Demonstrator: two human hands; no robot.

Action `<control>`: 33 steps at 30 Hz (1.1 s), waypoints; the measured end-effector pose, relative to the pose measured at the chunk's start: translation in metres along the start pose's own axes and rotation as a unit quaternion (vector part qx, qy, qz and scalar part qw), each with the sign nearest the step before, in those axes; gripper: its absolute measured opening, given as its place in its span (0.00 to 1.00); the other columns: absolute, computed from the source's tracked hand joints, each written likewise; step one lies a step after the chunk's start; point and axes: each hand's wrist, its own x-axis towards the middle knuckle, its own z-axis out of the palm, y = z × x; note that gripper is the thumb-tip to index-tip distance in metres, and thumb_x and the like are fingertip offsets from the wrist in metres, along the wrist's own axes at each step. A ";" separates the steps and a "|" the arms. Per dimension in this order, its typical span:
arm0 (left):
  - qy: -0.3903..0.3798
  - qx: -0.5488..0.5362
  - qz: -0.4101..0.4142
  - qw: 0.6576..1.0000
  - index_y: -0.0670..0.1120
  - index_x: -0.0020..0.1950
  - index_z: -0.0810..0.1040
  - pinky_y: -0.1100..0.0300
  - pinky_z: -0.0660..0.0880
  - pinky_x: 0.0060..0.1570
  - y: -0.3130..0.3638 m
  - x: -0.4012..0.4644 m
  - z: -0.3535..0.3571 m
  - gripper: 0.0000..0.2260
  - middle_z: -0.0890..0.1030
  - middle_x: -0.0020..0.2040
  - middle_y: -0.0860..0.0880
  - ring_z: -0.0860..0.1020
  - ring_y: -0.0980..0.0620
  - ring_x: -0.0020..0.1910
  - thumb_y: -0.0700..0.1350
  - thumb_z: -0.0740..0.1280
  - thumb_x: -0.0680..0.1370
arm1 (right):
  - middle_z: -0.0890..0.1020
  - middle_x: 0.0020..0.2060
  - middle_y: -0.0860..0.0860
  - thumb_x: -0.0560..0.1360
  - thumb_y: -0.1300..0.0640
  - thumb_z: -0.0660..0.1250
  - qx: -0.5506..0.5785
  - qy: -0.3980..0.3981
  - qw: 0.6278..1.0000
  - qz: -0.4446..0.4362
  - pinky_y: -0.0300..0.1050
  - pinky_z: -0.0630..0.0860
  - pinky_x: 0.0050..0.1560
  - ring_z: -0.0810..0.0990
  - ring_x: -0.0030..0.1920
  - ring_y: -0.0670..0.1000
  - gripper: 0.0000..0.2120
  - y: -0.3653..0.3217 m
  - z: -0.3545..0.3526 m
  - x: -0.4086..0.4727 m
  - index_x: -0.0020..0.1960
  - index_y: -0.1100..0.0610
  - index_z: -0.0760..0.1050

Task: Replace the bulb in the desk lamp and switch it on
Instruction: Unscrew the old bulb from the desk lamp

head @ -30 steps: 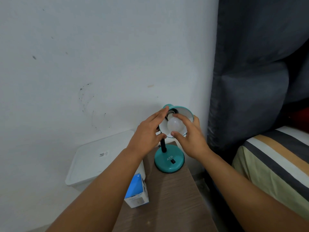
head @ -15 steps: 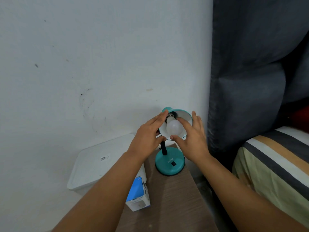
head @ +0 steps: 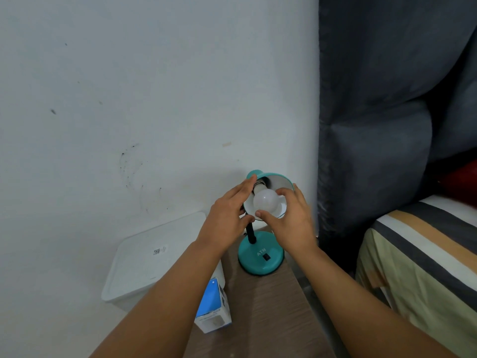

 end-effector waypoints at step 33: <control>0.002 -0.013 -0.015 1.000 0.60 0.78 0.61 0.65 0.77 0.58 0.000 -0.001 -0.002 0.42 0.73 0.72 0.51 0.81 0.51 0.57 0.35 0.76 0.72 | 0.73 0.65 0.52 0.67 0.44 0.75 0.074 0.035 0.993 0.091 0.57 0.76 0.59 0.73 0.62 0.57 0.29 -0.011 0.016 -0.013 0.64 0.47 0.71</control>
